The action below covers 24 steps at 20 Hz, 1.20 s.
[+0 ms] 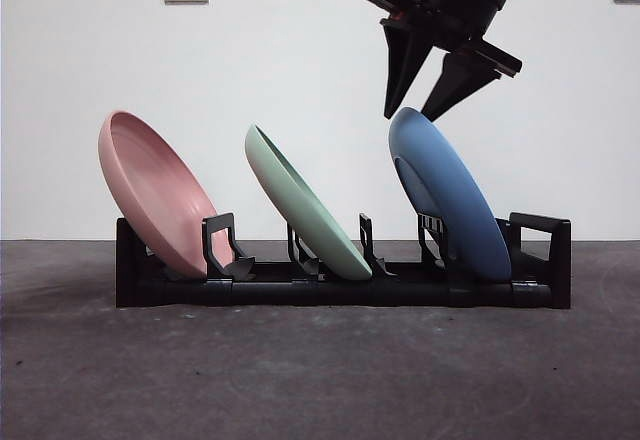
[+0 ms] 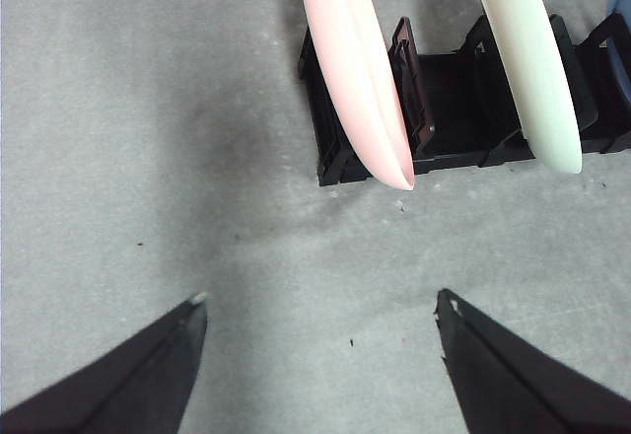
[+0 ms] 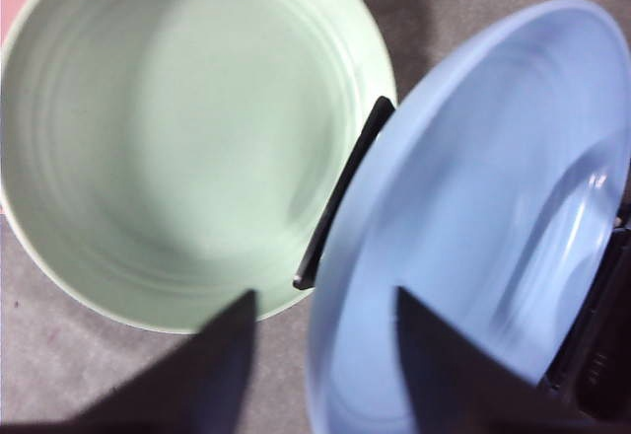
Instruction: Place the plate
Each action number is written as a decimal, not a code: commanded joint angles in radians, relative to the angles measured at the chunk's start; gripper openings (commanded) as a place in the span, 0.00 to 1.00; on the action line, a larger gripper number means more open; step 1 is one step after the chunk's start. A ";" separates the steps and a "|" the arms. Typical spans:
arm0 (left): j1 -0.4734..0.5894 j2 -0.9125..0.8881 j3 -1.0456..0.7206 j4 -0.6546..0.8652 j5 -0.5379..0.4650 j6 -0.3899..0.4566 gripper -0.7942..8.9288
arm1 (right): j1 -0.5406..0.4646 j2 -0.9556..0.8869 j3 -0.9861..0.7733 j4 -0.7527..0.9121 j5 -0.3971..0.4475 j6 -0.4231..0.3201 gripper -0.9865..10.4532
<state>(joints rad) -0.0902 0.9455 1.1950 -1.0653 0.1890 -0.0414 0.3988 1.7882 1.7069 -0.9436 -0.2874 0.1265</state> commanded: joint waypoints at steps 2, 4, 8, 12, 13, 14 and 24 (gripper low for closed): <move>-0.003 0.008 0.027 0.011 0.004 0.003 0.47 | 0.009 0.018 0.025 0.000 -0.001 -0.014 0.09; -0.003 0.008 0.027 0.011 0.004 0.003 0.47 | 0.009 0.018 0.025 -0.004 -0.001 -0.005 0.09; -0.003 0.008 0.027 0.010 0.004 0.003 0.47 | 0.009 0.003 0.040 -0.036 -0.041 -0.004 0.09; -0.003 0.008 0.027 0.011 0.004 0.003 0.47 | 0.010 -0.033 0.117 -0.114 -0.098 -0.010 0.09; -0.003 0.008 0.027 0.011 0.004 0.003 0.47 | 0.013 -0.047 0.137 -0.124 -0.104 -0.011 0.09; -0.003 0.008 0.027 0.011 0.004 0.003 0.47 | 0.016 -0.061 0.164 -0.135 -0.106 -0.012 0.09; -0.003 0.008 0.027 0.011 0.004 0.003 0.47 | 0.145 -0.269 0.249 -0.184 0.088 -0.087 0.09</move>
<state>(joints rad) -0.0902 0.9455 1.1950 -1.0653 0.1890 -0.0414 0.5346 1.5188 1.9358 -1.1389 -0.2096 0.0574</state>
